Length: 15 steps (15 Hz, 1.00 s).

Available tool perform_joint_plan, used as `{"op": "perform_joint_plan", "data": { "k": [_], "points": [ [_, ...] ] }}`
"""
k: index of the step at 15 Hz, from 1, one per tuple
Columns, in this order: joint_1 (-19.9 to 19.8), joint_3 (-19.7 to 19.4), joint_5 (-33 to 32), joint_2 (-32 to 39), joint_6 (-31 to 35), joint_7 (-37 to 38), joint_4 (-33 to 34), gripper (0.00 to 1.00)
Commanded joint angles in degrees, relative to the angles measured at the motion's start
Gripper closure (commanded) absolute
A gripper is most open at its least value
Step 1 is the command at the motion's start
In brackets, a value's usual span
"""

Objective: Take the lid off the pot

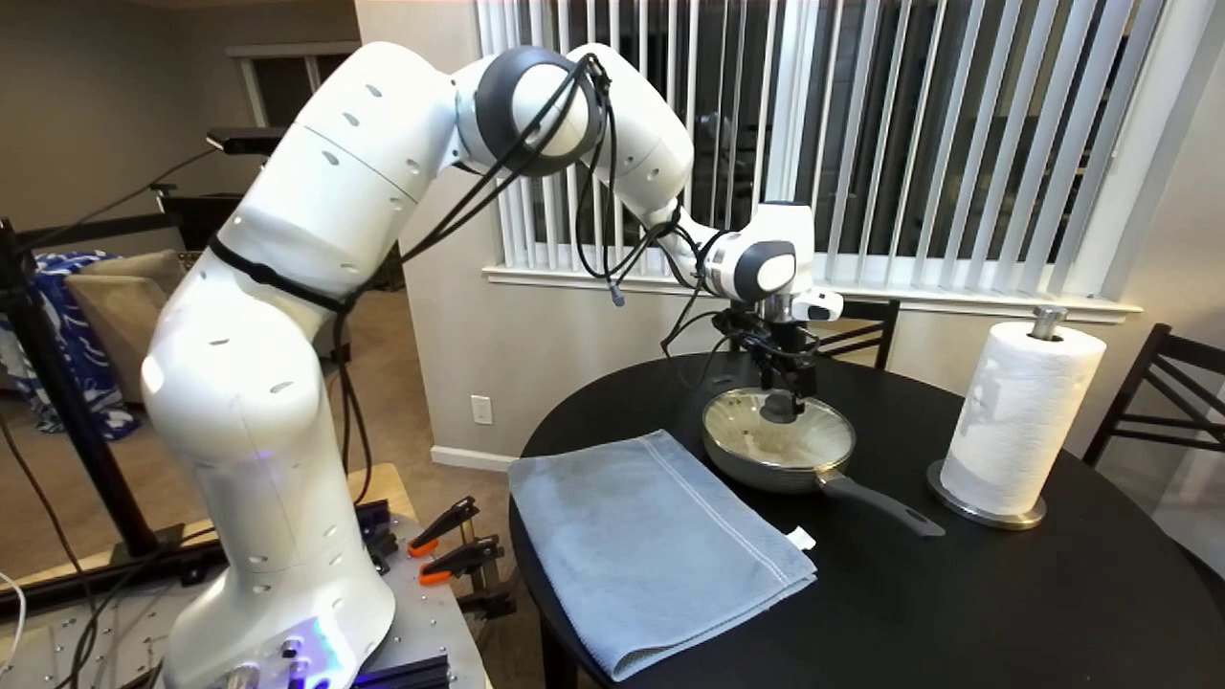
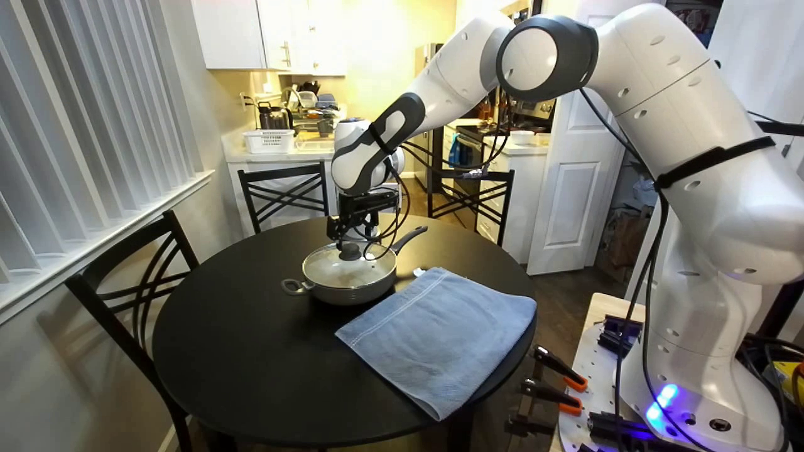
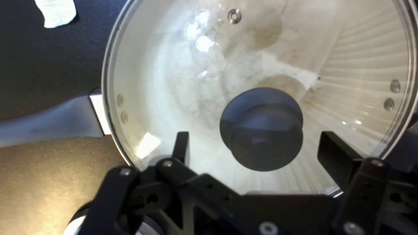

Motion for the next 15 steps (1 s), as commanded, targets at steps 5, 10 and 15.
{"op": "perform_joint_plan", "data": {
  "k": [5,10,15],
  "points": [
    [0.5,-0.4,0.1,3.5,-7.1,1.4,7.4,0.0],
    [0.4,-0.2,0.3,6.3,-8.5,1.5,10.9,0.0],
    [0.3,-0.3,0.4,8.1,-9.2,1.9,13.1,0.0]
  ]
}}
